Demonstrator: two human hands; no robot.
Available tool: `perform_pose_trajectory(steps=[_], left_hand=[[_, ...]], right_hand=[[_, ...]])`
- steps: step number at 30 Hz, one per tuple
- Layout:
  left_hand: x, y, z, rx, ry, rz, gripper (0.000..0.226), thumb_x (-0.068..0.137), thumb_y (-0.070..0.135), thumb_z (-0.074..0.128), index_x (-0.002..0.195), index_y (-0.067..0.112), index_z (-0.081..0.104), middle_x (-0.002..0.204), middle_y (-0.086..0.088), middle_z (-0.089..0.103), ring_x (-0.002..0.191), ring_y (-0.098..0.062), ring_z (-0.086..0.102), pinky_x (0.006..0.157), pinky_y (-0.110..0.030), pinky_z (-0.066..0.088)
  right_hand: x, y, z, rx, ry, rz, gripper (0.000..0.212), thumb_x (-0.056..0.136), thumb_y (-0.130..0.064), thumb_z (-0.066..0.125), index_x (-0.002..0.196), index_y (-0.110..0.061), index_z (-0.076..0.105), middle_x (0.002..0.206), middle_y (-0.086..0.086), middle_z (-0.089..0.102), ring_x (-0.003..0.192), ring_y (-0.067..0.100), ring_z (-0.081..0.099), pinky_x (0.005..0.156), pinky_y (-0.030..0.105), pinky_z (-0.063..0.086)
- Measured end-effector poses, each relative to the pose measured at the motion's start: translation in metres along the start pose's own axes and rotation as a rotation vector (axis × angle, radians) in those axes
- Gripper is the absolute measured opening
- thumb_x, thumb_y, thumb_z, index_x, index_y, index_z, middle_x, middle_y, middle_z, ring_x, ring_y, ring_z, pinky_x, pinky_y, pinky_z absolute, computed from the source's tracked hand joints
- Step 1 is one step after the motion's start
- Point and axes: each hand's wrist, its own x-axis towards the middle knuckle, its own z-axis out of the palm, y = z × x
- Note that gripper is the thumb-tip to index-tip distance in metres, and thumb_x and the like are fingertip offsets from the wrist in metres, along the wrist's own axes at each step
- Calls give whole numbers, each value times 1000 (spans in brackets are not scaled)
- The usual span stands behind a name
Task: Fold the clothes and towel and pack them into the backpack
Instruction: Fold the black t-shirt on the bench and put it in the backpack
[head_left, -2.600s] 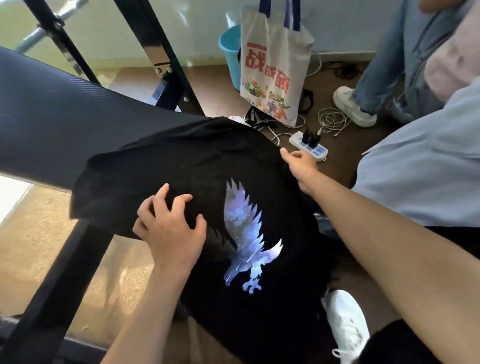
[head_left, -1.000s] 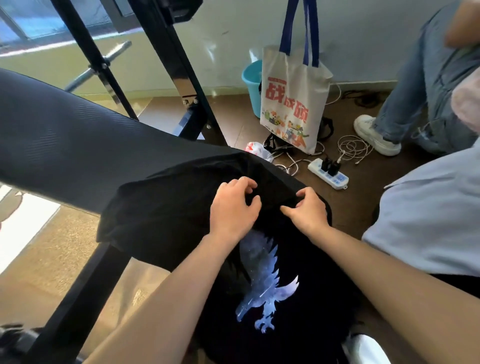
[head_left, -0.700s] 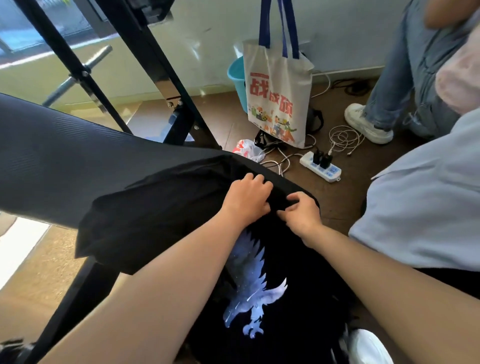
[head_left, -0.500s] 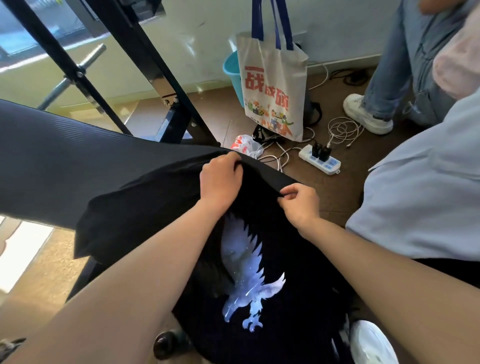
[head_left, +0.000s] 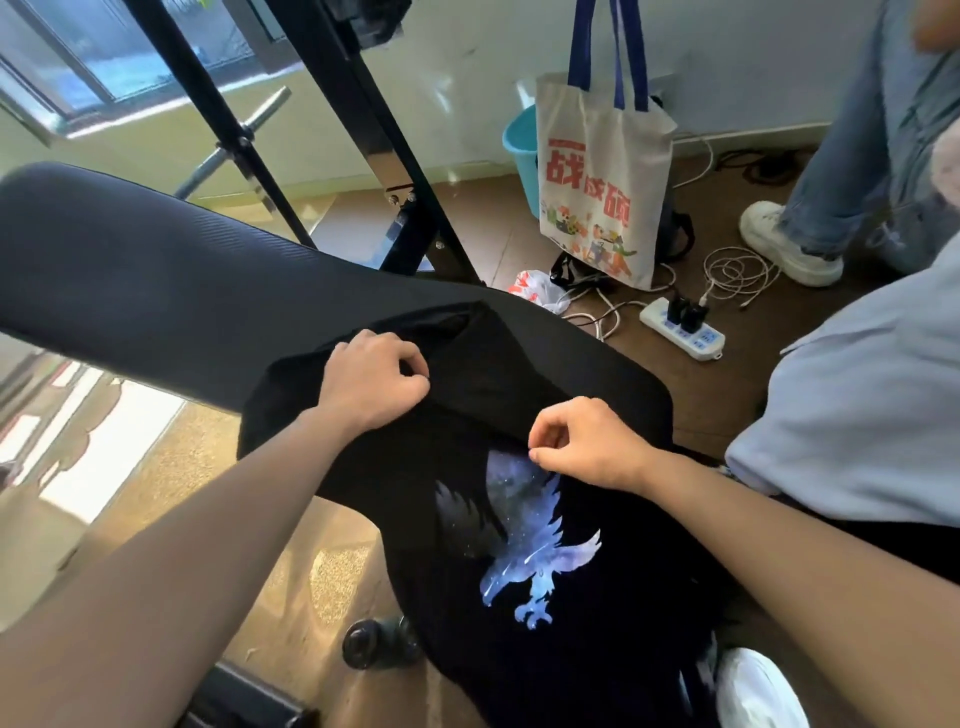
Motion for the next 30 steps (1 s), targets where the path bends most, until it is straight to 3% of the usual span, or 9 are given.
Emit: perform_pose_trajectory(steps=[4, 7, 10, 13, 16, 19, 23, 26, 30], left_hand=[[10, -4, -3, -174, -49, 60, 19, 90, 25, 60, 97, 37, 72, 107, 16, 66, 108, -6, 48, 93, -39, 48], [21, 2, 7, -114, -186, 200, 31, 91, 16, 58, 113, 35, 70, 121, 15, 64, 117, -8, 45, 100, -41, 46], [39, 11, 15, -35, -213, 302, 34, 90, 10, 57, 115, 31, 66, 139, 10, 57, 134, -16, 39, 110, -43, 38], [63, 8, 9, -12, -176, 259, 38, 89, 4, 54, 117, 26, 65, 155, 4, 44, 149, -23, 26, 116, -47, 26], [82, 0, -1, -244, 17, 57, 53, 85, -6, 48, 126, 24, 64, 160, 1, 39, 149, -26, 27, 121, -45, 23], [91, -6, -8, -451, 195, -152, 53, 86, -7, 44, 119, 28, 66, 143, -2, 55, 136, -27, 44, 116, -43, 37], [90, -8, -7, -237, 205, 88, 32, 91, 8, 59, 112, 29, 71, 117, 4, 63, 117, -20, 51, 102, -37, 43], [89, 5, -1, -29, 77, 266, 34, 92, 25, 68, 125, 33, 67, 126, 5, 60, 121, -19, 45, 101, -37, 42], [100, 26, 15, 219, 74, 330, 39, 96, 30, 66, 135, 32, 62, 131, 3, 59, 124, -22, 47, 96, -38, 43]], right_hand=[[12, -5, -2, -12, 195, -64, 27, 81, -17, 76, 106, -27, 70, 105, -10, 66, 90, 11, 63, 87, 35, 55], [24, -14, 4, -114, 160, -134, 53, 85, -19, 73, 135, -27, 58, 140, -10, 49, 123, 14, 47, 104, 29, 44], [31, -12, 16, -257, 53, -106, 69, 88, -23, 72, 150, -35, 42, 159, -12, 28, 141, 15, 29, 114, 34, 37], [32, -5, 21, -383, 23, -101, 70, 91, -27, 70, 152, -38, 38, 162, -9, 22, 144, 20, 23, 115, 39, 35], [33, -6, 19, -351, 38, -103, 69, 90, -26, 72, 151, -37, 41, 162, -9, 22, 143, 20, 24, 115, 39, 36], [34, -7, 18, -324, 55, -108, 72, 87, -26, 76, 150, -37, 42, 160, -9, 25, 142, 19, 25, 115, 38, 36], [34, -10, 15, -306, 81, -129, 72, 84, -30, 77, 148, -35, 45, 157, -9, 28, 140, 18, 25, 114, 35, 33], [33, -11, 14, -321, 76, -138, 69, 84, -33, 76, 147, -35, 46, 157, -12, 28, 140, 16, 23, 113, 33, 29], [31, -9, 11, -339, 46, -107, 66, 88, -31, 74, 147, -36, 45, 158, -14, 25, 140, 16, 22, 115, 34, 29]])
